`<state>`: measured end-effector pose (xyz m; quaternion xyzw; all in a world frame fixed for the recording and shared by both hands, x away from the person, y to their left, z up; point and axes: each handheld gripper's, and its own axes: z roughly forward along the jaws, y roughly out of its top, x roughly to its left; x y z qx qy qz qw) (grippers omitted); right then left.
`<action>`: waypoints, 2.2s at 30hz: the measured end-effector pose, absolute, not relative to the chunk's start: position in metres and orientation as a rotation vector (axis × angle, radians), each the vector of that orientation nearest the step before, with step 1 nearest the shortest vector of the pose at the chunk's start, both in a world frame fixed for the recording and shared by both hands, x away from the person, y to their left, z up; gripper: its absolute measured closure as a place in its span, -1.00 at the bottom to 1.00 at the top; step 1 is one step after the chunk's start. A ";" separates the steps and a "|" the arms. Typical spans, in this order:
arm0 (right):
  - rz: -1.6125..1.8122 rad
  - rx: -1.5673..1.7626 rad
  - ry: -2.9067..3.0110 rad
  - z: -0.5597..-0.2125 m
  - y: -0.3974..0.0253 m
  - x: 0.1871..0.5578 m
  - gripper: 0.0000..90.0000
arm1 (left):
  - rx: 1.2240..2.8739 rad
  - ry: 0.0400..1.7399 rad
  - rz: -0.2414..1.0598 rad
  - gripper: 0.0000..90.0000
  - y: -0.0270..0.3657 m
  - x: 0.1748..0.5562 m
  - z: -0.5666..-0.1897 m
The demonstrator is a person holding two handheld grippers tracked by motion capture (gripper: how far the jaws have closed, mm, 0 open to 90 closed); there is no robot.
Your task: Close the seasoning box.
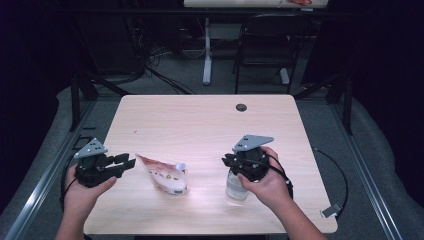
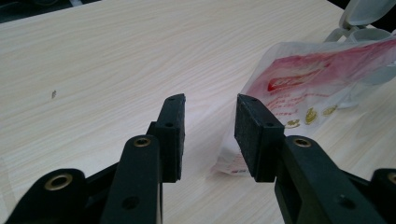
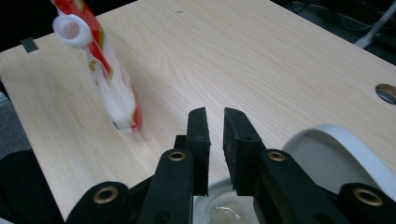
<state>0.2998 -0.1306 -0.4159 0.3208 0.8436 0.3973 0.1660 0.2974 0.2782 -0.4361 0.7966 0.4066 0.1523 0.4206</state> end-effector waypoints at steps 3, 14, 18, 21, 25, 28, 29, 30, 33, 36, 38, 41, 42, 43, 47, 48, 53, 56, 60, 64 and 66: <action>1.153 0.889 2.419 -0.413 -0.122 0.299 0.78 | 2.005 1.003 0.386 0.42 0.276 0.297 -0.435; 1.199 0.798 2.487 -0.409 -0.091 0.296 0.70 | 2.038 0.956 0.380 0.42 0.269 0.293 -0.433; 1.219 0.753 2.509 -0.406 -0.083 0.292 0.68 | 2.041 0.942 0.364 0.44 0.266 0.295 -0.435; 1.223 0.739 2.519 -0.406 -0.079 0.290 0.67 | 2.035 0.930 0.347 0.45 0.265 0.297 -0.437; 1.230 0.730 2.539 -0.409 -0.073 0.289 0.64 | 2.028 0.925 0.336 0.46 0.265 0.299 -0.438; 1.239 0.720 2.559 -0.412 -0.067 0.289 0.60 | 2.014 0.909 0.311 0.46 0.265 0.300 -0.439; 1.239 0.718 2.564 -0.413 -0.066 0.289 0.58 | 2.014 0.903 0.306 0.46 0.265 0.300 -0.439; 1.248 0.721 2.567 -0.414 -0.064 0.289 0.57 | 2.016 0.900 0.306 0.46 0.264 0.300 -0.439; 1.240 0.712 2.578 -0.417 -0.059 0.291 0.55 | 2.019 0.896 0.308 0.46 0.263 0.300 -0.439; 1.249 0.719 2.576 -0.420 -0.053 0.293 0.53 | 2.020 0.897 0.309 0.47 0.263 0.300 -0.440; 1.240 0.717 2.572 -0.421 -0.051 0.294 0.52 | 2.019 0.900 0.310 0.49 0.263 0.300 -0.440; 1.249 0.729 2.577 -0.424 -0.047 0.296 0.51 | 2.026 0.903 0.309 0.55 0.263 0.300 -0.441; 1.246 0.728 2.580 -0.425 -0.046 0.297 0.50 | 2.026 0.903 0.309 0.55 0.263 0.301 -0.441; 1.251 0.730 2.577 -0.426 -0.044 0.297 0.48 | 2.026 0.902 0.308 0.56 0.263 0.301 -0.442; 1.256 0.733 2.576 -0.429 -0.040 0.299 0.43 | 2.024 0.894 0.305 0.59 0.264 0.303 -0.444; 1.258 0.730 2.581 -0.429 -0.039 0.299 0.43 | 2.023 0.895 0.303 0.60 0.264 0.303 -0.445; 1.276 0.735 2.574 -0.431 -0.034 0.301 0.43 | 2.026 0.889 0.302 0.65 0.264 0.304 -0.446; 1.269 0.731 2.577 -0.432 -0.032 0.303 0.46 | 2.014 0.888 0.287 0.68 0.265 0.305 -0.447; 1.266 0.732 2.573 -0.432 -0.030 0.303 0.53 | 2.009 0.890 0.272 0.73 0.267 0.305 -0.447; 1.256 0.729 2.569 -0.431 -0.030 0.303 0.56 | 2.016 0.891 0.267 0.86 0.267 0.305 -0.447; 1.254 0.728 2.571 -0.431 -0.030 0.303 0.56 | 2.021 0.890 0.277 0.92 0.266 0.305 -0.446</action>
